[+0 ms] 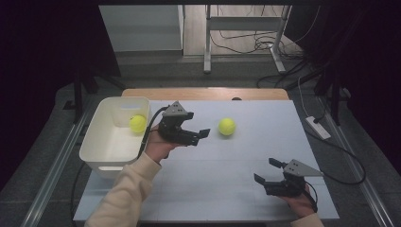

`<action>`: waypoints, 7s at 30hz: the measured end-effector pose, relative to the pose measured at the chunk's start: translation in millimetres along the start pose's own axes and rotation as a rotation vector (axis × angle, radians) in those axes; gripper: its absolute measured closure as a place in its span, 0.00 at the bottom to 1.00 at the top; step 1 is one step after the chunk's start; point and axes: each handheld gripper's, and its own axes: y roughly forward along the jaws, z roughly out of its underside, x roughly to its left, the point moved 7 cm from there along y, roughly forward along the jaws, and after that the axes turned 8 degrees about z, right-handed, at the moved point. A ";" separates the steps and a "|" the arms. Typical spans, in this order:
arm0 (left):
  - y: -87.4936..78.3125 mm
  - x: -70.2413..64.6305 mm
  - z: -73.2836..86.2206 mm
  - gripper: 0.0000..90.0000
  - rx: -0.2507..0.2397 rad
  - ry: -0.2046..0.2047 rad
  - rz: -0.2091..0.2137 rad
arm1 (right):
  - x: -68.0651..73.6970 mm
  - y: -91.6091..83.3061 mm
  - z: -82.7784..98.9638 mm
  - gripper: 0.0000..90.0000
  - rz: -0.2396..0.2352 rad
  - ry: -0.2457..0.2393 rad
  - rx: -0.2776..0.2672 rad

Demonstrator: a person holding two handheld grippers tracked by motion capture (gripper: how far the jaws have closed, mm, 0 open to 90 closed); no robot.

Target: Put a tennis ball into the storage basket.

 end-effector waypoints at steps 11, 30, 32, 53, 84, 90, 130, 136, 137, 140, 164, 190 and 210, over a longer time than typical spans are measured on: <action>12.2 0.4 0.8 0.15 0.026 0.005 0.000 | 0.6 0.6 2.1 0.15 -0.002 -0.013 0.009; 41.4 13.7 4.7 0.15 0.079 -0.018 -0.007 | -0.5 -1.9 4.0 0.15 0.009 -0.010 0.012; 43.1 14.0 4.6 0.15 0.081 -0.018 -0.005 | -0.8 -2.4 4.3 0.15 0.012 -0.009 0.013; 70.0 23.8 10.5 0.15 0.133 -0.039 -0.009 | -1.3 -1.4 3.1 0.15 0.011 -0.010 0.007; 110.3 46.4 27.7 0.15 0.204 -0.066 -0.043 | -2.9 1.8 3.0 0.15 0.002 -0.009 0.010; 113.2 47.5 27.2 0.15 0.205 -0.067 -0.046 | -2.3 1.4 3.3 0.15 0.001 -0.008 0.010; 144.7 64.0 24.9 0.08 0.195 -0.116 -0.080 | -2.1 1.7 4.3 0.15 0.001 -0.003 0.016; 152.0 65.7 25.4 0.08 0.198 -0.124 -0.084 | -2.2 1.9 4.6 0.15 0.000 -0.004 0.016; 153.0 66.2 25.9 0.08 0.201 -0.123 -0.085 | -2.2 2.2 4.8 0.15 0.000 -0.005 0.018; 158.1 66.7 27.3 0.08 0.198 -0.130 -0.084 | -2.3 2.3 4.8 0.15 -0.002 -0.003 0.018; 179.5 72.8 31.6 0.08 0.205 -0.127 -0.069 | -3.2 2.6 5.2 0.15 -0.002 0.000 0.018; 187.4 73.2 36.9 0.31 0.251 -0.125 -0.043 | -3.6 2.1 5.4 0.15 0.000 -0.001 0.015; 167.8 61.5 21.5 0.31 0.191 -0.089 -0.036 | -3.1 1.8 5.2 0.15 0.003 -0.004 0.013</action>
